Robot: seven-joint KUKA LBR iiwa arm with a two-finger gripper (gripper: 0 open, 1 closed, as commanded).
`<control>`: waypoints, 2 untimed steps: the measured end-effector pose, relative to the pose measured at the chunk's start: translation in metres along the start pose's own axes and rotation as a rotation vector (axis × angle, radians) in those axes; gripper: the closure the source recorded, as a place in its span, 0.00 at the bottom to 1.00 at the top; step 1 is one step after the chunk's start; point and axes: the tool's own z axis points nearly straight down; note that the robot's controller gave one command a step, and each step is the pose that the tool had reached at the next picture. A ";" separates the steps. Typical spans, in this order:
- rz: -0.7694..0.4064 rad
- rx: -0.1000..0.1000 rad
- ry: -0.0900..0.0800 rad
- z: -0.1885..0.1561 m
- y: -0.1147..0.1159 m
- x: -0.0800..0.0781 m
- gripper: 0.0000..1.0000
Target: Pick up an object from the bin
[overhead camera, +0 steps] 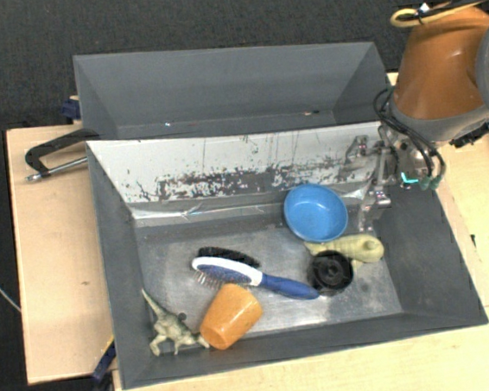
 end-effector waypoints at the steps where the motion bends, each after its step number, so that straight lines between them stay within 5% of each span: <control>1: 0.068 0.001 -0.013 0.103 0.061 -0.005 0.00; 2: 0.293 -0.002 -0.013 0.084 0.071 0.000 0.00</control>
Offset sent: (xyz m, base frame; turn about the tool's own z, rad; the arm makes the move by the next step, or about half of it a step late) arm 0.0025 0.0663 -0.1157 0.0664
